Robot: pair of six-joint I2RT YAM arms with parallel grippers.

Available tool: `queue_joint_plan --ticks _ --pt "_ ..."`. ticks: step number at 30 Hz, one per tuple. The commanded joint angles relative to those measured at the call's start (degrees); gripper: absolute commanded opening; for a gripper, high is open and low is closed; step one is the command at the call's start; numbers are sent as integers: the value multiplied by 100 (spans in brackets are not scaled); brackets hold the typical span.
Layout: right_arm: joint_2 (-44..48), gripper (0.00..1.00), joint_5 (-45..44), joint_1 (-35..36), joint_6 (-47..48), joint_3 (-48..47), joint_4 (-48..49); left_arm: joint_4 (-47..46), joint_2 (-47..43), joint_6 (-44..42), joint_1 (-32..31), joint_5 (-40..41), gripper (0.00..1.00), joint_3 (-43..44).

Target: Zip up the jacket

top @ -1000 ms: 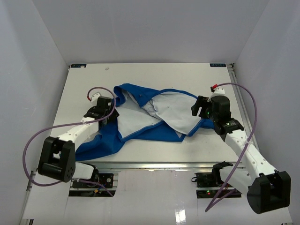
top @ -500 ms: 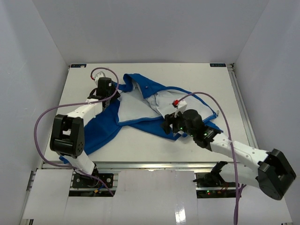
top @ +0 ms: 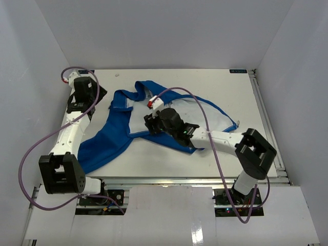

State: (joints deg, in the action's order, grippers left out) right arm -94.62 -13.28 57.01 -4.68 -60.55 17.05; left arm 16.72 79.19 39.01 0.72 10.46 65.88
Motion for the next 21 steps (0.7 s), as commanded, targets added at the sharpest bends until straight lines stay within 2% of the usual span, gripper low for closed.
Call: queue_joint_plan --ticks 1,5,10,15,21 --pt "-959 58 -988 453 273 -1060 135 193 -185 211 689 -832 67 -396" --pt "-1807 57 -1144 624 260 -2077 -124 124 -84 193 976 -1251 67 -513" --pt "-2692 56 -1435 710 64 -3128 -698 29 -17 28 1017 -1318 67 -515" --pt "-3229 56 -1676 733 -59 -3513 -1030 -31 228 80 1018 -1477 67 -543" --pt "-3555 56 -1569 734 -147 -3780 -1247 -126 352 62 1026 -1512 67 -656"
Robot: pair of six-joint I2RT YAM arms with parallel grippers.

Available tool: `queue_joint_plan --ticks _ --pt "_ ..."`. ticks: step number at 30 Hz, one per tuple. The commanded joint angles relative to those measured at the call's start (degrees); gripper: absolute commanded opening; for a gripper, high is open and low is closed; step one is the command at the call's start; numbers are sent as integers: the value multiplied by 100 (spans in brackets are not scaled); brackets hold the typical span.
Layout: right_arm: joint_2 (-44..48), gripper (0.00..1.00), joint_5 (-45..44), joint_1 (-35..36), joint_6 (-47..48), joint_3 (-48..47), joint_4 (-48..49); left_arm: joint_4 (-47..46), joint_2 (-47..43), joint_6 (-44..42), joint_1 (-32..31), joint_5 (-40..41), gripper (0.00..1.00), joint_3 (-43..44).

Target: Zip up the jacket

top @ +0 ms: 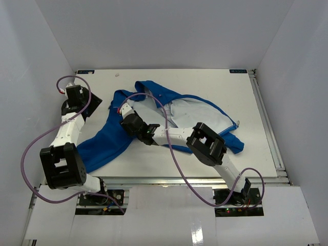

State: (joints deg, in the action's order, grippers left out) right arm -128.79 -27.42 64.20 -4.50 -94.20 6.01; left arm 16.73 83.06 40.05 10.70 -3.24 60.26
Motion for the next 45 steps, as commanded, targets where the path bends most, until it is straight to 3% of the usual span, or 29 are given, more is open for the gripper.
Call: queue_joint_plan --ticks 1,16,26,27,31,34,45 --pt "-150 56 -114 26 -169 -418 -139 -139 -31 -46 29 -151 67 -107" --pt "11 56 -782 461 -15 -362 -30 -214 34 -94 29 -221 66 -244" --pt "-356 55 -1127 532 36 -636 -341 -319 83 -48 30 -440 66 -367" --pt "-366 53 -1291 532 44 -657 -390 -319 101 -50 29 -441 66 -366" --pt "-191 25 -1642 532 72 -476 -443 -319 193 -68 29 -485 65 -349" --pt "67 10 -1720 522 98 -209 -443 -364 228 -49 29 -574 65 -359" --pt "977 8 -1397 488 56 628 -452 -401 421 -178 20 -749 64 -463"
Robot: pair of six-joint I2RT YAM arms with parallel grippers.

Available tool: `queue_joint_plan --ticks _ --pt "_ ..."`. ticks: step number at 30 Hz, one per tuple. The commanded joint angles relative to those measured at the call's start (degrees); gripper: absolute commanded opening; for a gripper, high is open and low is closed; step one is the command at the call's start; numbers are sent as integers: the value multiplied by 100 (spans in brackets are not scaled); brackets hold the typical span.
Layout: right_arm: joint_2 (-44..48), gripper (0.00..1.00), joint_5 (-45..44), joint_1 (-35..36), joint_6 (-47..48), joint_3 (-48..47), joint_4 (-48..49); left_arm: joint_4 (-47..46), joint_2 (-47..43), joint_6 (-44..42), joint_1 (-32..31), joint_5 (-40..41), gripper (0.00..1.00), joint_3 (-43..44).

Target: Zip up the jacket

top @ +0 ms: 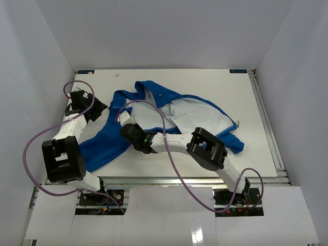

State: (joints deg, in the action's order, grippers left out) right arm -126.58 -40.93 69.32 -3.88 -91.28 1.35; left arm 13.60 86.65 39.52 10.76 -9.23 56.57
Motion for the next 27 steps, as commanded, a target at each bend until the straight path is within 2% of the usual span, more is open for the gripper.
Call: queue_joint_plan --ticks 1,8,15,27 --pt "929 8 -26 -23 12 400 14 -76 109 -147 13 -167 64 -92" --pt "2086 8 113 -32 -1 1106 -327 44 320 -230 17 -177 63 -6" --pt "3103 8 -106 -93 -339 1761 -676 91 390 -329 13 -133 63 35" --pt "4484 8 363 -792 -1117 2741 -1648 162 562 -409 -30 -257 63 175"
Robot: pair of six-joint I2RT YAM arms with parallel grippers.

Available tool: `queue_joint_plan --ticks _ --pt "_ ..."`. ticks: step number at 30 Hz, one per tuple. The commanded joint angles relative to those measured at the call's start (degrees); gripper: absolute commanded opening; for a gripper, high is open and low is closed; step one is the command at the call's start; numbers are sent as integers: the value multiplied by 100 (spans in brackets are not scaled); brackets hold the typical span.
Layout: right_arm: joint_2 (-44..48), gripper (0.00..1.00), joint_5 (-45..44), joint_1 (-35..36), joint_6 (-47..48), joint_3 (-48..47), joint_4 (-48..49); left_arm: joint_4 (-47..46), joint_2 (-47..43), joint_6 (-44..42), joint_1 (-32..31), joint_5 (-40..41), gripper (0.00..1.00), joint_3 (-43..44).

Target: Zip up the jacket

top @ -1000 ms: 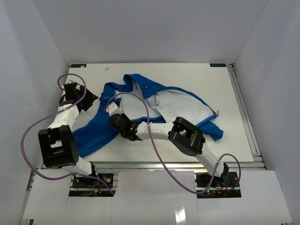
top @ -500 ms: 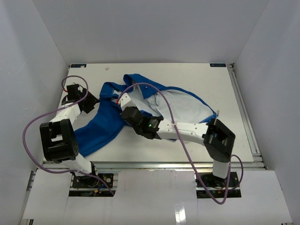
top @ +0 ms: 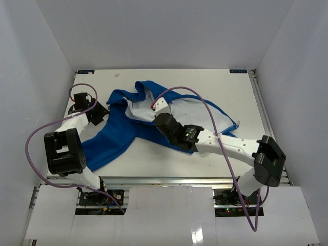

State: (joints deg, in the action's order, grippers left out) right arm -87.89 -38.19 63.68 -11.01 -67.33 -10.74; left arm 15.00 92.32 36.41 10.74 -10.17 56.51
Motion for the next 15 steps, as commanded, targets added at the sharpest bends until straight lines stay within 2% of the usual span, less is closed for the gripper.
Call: queue_joint_plan --ticks 1,8,15 --pt "766 8 92 -241 -501 564 -440 -16 -9 -105 -28 -238 63 195" --pt "1496 8 414 -218 -985 1710 -214 -516 -65 -39 -30 -929 64 106" --pt "1735 8 523 23 -1202 2087 -118 -728 -223 131 -37 -1188 65 43"
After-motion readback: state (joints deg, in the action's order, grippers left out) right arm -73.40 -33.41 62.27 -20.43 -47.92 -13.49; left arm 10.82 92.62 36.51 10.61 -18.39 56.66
